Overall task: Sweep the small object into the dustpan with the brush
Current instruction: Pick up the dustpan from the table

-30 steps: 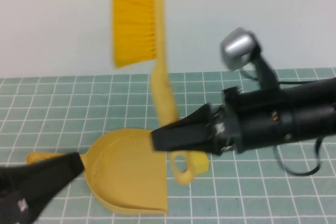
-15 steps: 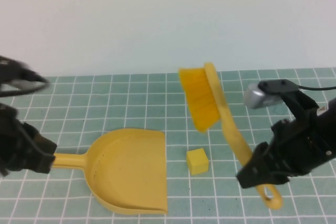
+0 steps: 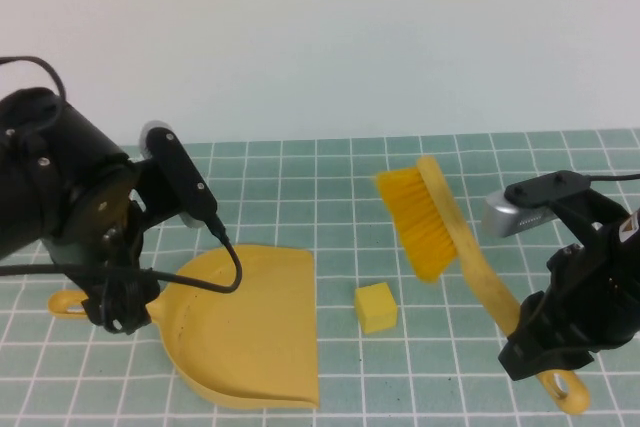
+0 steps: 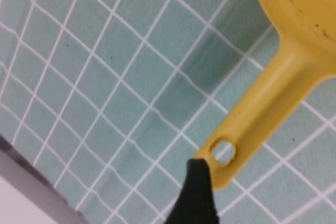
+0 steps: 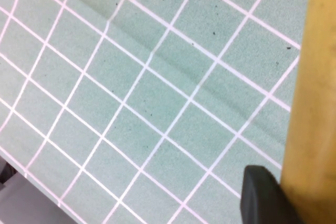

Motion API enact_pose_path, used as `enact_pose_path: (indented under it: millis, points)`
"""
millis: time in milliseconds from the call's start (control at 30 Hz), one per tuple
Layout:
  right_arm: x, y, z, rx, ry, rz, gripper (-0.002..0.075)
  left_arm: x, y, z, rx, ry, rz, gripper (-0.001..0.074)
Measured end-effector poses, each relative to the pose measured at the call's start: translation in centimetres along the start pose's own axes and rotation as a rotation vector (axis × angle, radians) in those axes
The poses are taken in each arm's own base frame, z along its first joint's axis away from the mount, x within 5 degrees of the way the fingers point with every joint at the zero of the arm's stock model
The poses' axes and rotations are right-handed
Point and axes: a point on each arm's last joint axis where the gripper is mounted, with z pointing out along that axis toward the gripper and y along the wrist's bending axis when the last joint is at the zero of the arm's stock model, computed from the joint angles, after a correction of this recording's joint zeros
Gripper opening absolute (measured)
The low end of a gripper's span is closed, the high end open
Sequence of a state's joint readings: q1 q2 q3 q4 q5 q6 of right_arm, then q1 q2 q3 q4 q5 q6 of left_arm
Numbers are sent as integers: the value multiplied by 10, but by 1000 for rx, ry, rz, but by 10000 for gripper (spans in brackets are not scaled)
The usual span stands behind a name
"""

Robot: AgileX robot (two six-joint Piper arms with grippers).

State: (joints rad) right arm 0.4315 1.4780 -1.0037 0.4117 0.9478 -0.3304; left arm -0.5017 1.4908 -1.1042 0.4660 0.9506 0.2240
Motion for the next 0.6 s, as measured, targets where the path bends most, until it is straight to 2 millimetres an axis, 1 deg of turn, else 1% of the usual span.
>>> enact_pose_path:
  millis: [100,200,300,400,600]
  points:
    - [0,0,0,5,4,-1,169,-5,-2,6,8,-26,-11,578]
    - [1,-1,0,9,7,-4,169,-4,-5,8,27,-30,-30,578]
    - [1,-1,0,11,10,-6,169,-3,-8,15,37,-24,28,578]
    - [1,-1,0,13,10,-7,169,-5,-11,32,66,19,98,578]
    - [1,-1,0,16,7,-13,169,-13,-7,57,-6,23,196,578]
